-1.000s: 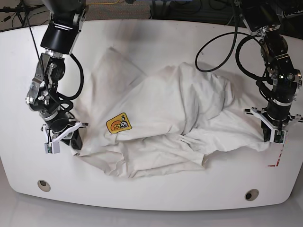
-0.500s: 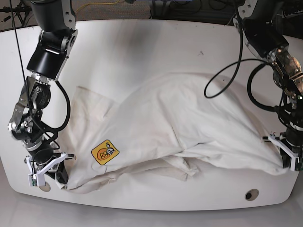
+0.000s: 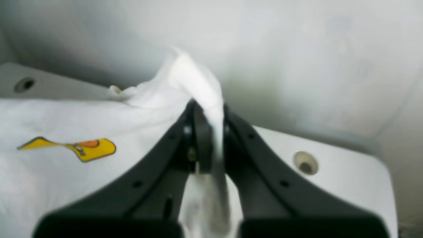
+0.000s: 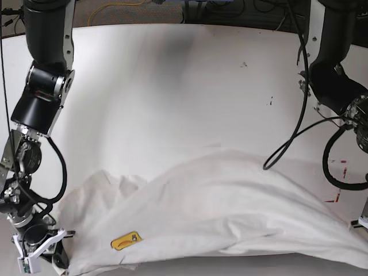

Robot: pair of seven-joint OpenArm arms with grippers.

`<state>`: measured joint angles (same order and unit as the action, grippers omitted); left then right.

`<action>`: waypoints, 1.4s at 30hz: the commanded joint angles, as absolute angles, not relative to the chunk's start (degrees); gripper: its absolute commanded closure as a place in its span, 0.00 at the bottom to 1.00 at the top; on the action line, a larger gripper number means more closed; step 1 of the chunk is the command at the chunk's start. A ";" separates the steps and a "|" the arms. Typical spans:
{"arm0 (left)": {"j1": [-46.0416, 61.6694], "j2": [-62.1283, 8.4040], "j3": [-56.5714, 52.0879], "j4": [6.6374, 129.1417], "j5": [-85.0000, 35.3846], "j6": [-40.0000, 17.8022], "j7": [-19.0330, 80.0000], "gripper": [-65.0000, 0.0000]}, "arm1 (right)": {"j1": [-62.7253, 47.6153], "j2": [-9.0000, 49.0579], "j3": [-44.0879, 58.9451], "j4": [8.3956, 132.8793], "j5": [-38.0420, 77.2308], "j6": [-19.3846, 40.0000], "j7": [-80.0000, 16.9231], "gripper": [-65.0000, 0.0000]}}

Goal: Fold the T-shirt properly
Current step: 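Pull both grippers apart to stretch the shirt between them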

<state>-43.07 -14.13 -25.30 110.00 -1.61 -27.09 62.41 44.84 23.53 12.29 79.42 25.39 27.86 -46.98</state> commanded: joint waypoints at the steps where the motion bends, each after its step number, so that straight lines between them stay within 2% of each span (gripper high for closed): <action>1: -47.69 -16.92 -25.45 108.97 -1.36 -26.59 61.58 0.99 | 50.77 25.36 11.82 78.73 26.24 27.65 -44.53 0.99; 7: -51.56 -19.03 -25.63 105.80 -1.36 -26.59 61.67 0.99 | 55.69 27.65 11.47 76.00 26.59 27.91 -44.53 0.99; 14: -48.40 -19.82 -25.71 105.71 -1.71 -26.95 61.67 0.99 | 53.14 28.44 11.91 76.79 26.77 28.00 -45.14 0.99; 24: -35.74 -17.63 -27.91 106.95 -1.80 -27.03 61.41 0.99 | 36.88 25.54 17.89 83.74 26.77 28.09 -45.14 0.99; 32: -23.08 -15.87 -33.71 106.95 -1.80 -33.36 59.47 0.99 | 23.08 21.85 22.46 86.37 26.68 28.18 -44.97 0.99; 42: -7.96 -15.96 -34.51 106.95 -1.80 -33.80 52.88 0.99 | 8.48 19.38 24.57 86.55 26.68 28.18 -40.22 0.99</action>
<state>-8.64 -14.61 -34.20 105.91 -2.00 -34.33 55.18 8.93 18.41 24.12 85.38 25.87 28.34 -43.33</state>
